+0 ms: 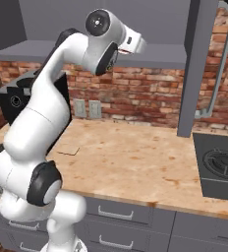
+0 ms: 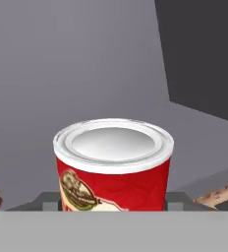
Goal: Restock the canned food cabinet by taking the new fresh canned food from the counter and placing it in the cabinet. Then, take the old canned food from the cabinet and place it on the counter.
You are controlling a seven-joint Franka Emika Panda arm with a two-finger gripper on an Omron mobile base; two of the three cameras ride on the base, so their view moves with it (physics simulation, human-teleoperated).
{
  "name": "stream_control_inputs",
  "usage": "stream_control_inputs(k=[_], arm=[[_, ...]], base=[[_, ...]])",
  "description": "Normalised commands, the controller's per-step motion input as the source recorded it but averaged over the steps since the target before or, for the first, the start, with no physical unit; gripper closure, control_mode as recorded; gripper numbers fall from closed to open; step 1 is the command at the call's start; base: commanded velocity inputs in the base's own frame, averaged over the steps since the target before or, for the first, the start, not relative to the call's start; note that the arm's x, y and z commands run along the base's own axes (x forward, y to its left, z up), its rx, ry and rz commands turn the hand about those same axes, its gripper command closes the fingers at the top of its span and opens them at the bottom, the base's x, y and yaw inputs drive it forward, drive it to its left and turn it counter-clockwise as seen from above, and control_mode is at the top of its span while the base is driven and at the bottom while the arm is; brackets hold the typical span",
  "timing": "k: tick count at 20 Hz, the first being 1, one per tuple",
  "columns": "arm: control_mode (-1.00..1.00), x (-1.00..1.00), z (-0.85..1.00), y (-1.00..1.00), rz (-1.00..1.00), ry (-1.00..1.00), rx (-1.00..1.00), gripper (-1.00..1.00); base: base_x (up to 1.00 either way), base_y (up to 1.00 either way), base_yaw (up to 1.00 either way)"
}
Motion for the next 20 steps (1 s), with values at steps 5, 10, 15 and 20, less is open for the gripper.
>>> stream_control_inputs(k=[5, 10, 15, 20], arm=[[-1.00, -1.00, 0.00, 0.00, 0.28, -0.11, -0.01, 1.00], [-1.00, -1.00, -0.13, 0.28, 0.46, 0.01, -0.16, 1.00], [-1.00, -0.90, -0.85, 0.78, 0.52, 0.19, -0.27, 1.00], [-1.00, 0.00, -1.00, 0.53, 0.37, 0.28, -0.19, 1.00]], base=[[0.00, 0.00, 0.00], [0.00, 0.00, 0.00], [0.00, 0.00, 0.00], [0.00, 0.00, 0.00]])
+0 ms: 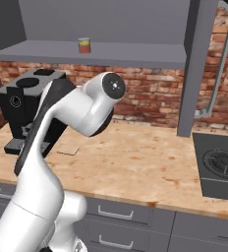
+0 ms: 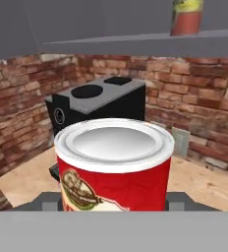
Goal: Restock the canned food cabinet by taking the new fresh canned food from the counter and placing it in the cabinet. Then, take the old canned food from the cabinet and place it on the counter.
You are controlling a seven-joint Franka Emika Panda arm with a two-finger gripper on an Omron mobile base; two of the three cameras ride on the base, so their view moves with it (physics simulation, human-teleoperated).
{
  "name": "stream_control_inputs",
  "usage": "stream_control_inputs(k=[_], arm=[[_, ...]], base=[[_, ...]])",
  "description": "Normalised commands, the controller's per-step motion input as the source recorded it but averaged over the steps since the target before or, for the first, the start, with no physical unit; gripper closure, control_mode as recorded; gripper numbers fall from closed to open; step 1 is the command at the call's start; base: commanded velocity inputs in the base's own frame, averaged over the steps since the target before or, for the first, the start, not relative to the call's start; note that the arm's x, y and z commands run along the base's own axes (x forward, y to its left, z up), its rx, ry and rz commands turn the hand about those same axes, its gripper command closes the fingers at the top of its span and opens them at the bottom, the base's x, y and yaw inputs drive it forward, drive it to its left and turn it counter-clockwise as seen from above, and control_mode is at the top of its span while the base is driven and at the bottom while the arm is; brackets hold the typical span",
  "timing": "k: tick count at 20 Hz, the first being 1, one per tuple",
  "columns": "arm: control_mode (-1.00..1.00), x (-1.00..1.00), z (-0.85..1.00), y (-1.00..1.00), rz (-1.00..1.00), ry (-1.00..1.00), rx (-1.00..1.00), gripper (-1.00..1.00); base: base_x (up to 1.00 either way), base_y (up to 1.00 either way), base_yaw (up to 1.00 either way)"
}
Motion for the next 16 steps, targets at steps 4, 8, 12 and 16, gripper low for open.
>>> stream_control_inputs(k=[4, 8, 12, 16], arm=[[-1.00, 0.89, -1.00, 0.34, 0.18, 0.32, -0.15, 1.00], [-1.00, 0.66, -1.00, 0.02, 0.14, 0.21, -0.18, 1.00], [-1.00, 0.13, -1.00, -0.18, 0.07, 0.19, -0.08, 1.00], [-1.00, 0.00, -1.00, -0.35, 0.00, 0.02, 0.11, 1.00]], base=[[0.00, 0.00, 0.00], [0.00, 0.00, 0.00], [0.00, 0.00, 0.00], [0.00, 0.00, 0.00]])
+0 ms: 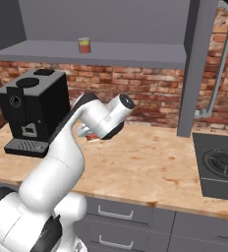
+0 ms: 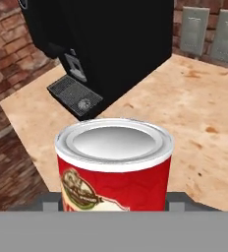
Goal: Restock the canned food cabinet by taking the new fresh canned food from the counter and placing it in the cabinet. Then, take the old canned food from the cabinet and place it on the counter.
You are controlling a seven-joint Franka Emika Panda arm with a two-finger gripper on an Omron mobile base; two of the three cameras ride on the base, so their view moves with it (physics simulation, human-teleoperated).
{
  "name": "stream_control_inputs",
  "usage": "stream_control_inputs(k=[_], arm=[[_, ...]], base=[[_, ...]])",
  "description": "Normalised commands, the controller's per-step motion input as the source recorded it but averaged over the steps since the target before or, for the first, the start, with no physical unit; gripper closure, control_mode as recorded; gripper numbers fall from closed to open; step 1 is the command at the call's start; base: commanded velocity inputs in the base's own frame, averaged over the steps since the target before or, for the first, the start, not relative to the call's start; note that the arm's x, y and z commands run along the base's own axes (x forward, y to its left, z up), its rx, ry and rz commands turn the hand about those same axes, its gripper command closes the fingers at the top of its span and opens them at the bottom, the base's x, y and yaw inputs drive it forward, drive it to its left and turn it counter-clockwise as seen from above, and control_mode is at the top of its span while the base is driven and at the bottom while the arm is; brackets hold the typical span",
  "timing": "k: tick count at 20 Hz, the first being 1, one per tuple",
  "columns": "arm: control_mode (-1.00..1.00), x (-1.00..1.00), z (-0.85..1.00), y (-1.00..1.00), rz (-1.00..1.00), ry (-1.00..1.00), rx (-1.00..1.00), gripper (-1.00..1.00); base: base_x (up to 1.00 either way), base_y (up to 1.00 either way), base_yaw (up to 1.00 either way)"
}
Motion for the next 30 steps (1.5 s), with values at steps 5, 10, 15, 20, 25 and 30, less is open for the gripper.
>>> stream_control_inputs(k=[5, 10, 15, 20, 25, 30], arm=[[-1.00, 0.02, -1.00, 0.07, 0.00, -0.07, 0.18, 1.00], [-1.00, 0.25, -0.64, 0.30, 0.00, -0.02, 0.01, 1.00], [-1.00, 0.09, -0.40, 0.02, 0.00, -0.07, 0.00, -1.00], [-1.00, 0.00, -0.09, 0.00, 0.00, -0.04, 0.00, -1.00], [-1.00, 0.00, 0.27, 0.00, 0.00, 0.00, 0.04, -1.00], [-1.00, -0.12, 0.83, 0.00, -0.02, 0.00, 0.11, -1.00]], base=[[0.00, 0.00, 0.00], [0.00, 0.00, 0.00], [0.00, 0.00, 0.00], [0.00, 0.00, 0.00], [0.00, 0.00, 0.00], [0.00, 0.00, 0.00]])
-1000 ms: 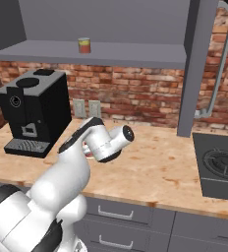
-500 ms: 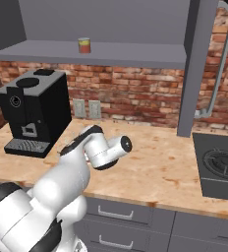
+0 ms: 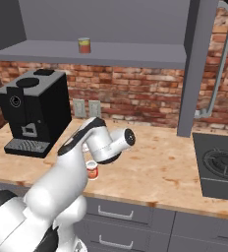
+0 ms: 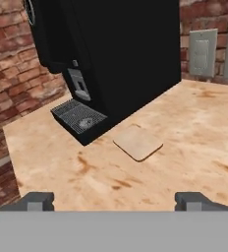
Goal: Restock the canned food cabinet by taking the new fresh canned food from the counter and placing it in the cabinet. Then, take the old canned food from the cabinet and place it on the counter.
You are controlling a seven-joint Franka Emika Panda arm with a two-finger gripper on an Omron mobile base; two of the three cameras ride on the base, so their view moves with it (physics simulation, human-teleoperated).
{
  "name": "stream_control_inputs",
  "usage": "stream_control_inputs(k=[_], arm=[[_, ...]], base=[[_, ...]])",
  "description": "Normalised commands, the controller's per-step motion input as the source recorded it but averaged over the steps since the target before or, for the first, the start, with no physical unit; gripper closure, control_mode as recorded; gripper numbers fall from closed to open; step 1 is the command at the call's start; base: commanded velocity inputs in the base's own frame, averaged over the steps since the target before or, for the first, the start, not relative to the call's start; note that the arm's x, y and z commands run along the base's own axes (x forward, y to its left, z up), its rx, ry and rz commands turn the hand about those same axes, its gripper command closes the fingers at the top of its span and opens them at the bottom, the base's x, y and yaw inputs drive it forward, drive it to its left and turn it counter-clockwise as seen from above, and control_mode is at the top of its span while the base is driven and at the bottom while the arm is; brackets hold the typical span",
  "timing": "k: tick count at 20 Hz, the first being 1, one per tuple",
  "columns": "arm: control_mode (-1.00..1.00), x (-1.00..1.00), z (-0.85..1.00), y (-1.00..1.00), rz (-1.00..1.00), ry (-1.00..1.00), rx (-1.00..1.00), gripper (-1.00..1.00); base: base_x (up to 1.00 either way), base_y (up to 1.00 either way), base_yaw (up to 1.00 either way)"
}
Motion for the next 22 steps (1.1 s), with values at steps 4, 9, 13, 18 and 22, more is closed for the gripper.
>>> stream_control_inputs(k=[4, 9, 13, 18, 22], arm=[[-1.00, -0.96, 0.70, 0.05, 0.00, -0.01, 0.05, -1.00], [-1.00, -1.00, 0.06, 0.36, 0.00, -0.19, 0.00, -1.00], [-1.00, -1.00, -0.05, 0.59, 0.00, -0.25, 0.00, -1.00], [-1.00, -1.00, 0.08, 0.97, 0.00, -0.29, -0.03, -1.00], [-1.00, -0.98, 0.27, 0.94, 0.05, -0.65, -0.18, -1.00]], base=[[0.00, 0.00, 0.00], [0.00, 0.00, 0.00], [0.00, 0.00, 0.00], [0.00, 0.00, 0.00], [0.00, 0.00, 0.00]])
